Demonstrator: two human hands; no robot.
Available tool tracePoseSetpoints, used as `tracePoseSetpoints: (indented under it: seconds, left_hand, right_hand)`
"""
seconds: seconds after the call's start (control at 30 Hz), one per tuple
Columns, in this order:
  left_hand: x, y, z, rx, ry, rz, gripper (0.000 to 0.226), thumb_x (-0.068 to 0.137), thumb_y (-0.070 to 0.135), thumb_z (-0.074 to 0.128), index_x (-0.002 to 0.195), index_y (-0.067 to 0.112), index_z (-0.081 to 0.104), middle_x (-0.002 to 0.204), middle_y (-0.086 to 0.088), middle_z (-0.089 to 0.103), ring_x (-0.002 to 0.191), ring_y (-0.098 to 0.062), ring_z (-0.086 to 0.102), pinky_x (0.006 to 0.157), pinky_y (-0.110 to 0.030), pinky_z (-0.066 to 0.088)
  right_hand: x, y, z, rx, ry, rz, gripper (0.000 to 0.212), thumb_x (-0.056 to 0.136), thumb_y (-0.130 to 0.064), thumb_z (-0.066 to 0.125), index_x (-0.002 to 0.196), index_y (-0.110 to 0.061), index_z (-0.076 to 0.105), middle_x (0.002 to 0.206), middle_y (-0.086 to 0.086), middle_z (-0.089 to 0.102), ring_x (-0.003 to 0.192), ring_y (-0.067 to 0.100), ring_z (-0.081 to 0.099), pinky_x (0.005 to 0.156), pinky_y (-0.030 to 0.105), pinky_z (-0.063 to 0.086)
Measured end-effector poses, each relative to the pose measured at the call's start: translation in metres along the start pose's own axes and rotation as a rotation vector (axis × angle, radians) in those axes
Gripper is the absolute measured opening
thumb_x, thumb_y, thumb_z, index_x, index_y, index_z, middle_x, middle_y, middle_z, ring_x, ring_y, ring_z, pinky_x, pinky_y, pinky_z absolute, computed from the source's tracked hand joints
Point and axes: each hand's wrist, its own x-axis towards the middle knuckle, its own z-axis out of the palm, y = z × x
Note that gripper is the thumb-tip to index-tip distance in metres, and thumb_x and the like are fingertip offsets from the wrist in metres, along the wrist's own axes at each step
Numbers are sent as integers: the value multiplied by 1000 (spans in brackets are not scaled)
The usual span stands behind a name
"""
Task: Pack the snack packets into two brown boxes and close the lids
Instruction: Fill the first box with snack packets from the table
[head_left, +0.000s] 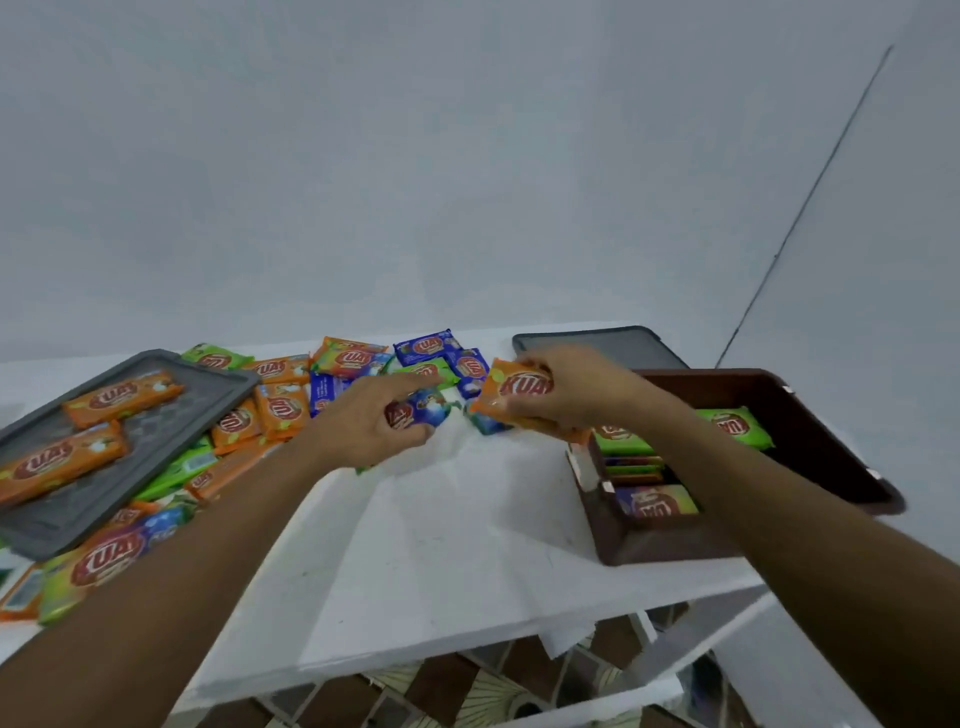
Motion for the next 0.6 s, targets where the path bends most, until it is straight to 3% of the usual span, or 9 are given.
tracePoseSetpoints:
  seconds: [0.1,0.2,0.4,0.5,0.6]
  left_hand:
    - [21,57,0,-35,47,71,64,78,41,70,137,48,45,112,18,59,87,-2,57,77,-26,46]
    - [42,111,10,-85,29,147,69,68,48,71,133,45,49,120,21,61,98,-2,63,89,-32,53]
    - [83,210,56,-37,-94,280,72,70,43,79,136,36,50,116,19,61,93,2,61,79,-14,50]
    - [94,233,86,16,-265,302,78,72,43,79,140,37,43,129,15,57,108,-4,57,92,-25,48]
    - [94,240,114,157,-466,265,76,73,37,80,139,37,40,126,11,57,107,-10,54,91,-28,46]
  right_hand:
    - [-27,59,-36,175,37,-18,26,91,-45,59,114,-33,61,91,-6,68,82,18,67,67,35,54]
    - [-48,124,-54,241,-6,34,17,95,-37,57,111,-35,60,94,0,71,84,23,70,77,46,57]
    - [-76,225,-65,130,-197,-12,20,94,-29,61,114,-31,60,101,1,69,89,16,68,83,43,56]
    - [-82,243,-58,14,-313,-55,24,94,-27,60,118,-31,59,113,-3,66,96,12,66,85,36,56]
    - [-85,251,-45,-108,-384,-131,31,96,-23,56,126,-28,59,116,-7,61,102,14,62,88,30,52]
